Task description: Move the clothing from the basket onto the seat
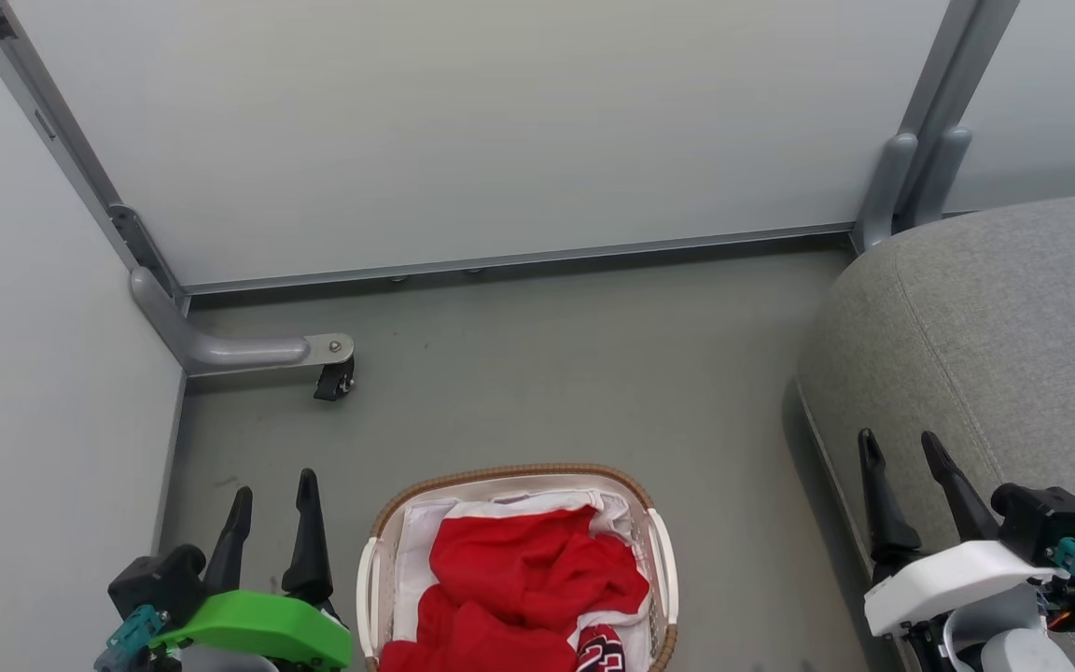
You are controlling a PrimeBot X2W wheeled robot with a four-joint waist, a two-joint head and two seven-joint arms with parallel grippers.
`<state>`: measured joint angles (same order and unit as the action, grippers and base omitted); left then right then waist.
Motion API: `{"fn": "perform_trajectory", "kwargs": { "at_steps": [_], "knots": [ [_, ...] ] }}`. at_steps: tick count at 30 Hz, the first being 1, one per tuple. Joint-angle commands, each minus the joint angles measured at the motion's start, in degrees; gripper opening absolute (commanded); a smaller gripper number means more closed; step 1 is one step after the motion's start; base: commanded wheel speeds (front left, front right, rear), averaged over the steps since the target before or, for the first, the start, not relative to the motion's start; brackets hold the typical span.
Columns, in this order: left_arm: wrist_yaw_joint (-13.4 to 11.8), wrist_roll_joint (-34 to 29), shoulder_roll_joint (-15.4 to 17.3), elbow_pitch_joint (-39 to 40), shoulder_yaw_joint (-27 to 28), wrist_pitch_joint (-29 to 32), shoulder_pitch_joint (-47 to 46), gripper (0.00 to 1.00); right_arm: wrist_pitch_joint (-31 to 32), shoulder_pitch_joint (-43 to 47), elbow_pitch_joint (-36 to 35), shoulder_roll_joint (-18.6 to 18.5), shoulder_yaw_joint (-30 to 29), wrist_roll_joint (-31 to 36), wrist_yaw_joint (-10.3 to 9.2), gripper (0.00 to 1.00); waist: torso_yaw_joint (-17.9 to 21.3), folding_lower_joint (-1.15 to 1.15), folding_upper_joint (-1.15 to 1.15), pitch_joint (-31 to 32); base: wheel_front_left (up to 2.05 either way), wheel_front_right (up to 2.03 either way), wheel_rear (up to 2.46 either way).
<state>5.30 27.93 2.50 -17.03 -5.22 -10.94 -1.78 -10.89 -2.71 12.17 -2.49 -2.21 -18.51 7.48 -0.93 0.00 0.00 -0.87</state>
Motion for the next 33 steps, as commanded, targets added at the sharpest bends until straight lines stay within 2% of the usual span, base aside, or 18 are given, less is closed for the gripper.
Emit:
{"fn": "perform_trajectory", "kwargs": {
  "at_steps": [1, 33],
  "knots": [
    [0.12, -1.36, 0.44, 0.1, -0.06, -0.48, 0.24, 1.0, -0.55, 0.54, -0.3, -0.36, 0.03, 1.46, 0.02, 1.0, -0.02, 0.0, 0.0, -0.04, 0.0, 0.0, 0.0],
    [-0.52, -12.31, 0.54, -2.48, -1.44, -4.01, 0.82, 1.0, -4.08, 1.0, 0.45, -0.54, 0.22, 16.18, 0.02, 1.0, -0.4, 0.0, 0.0, -0.78, 0.0, 0.0, 0.0]
  ]
}}
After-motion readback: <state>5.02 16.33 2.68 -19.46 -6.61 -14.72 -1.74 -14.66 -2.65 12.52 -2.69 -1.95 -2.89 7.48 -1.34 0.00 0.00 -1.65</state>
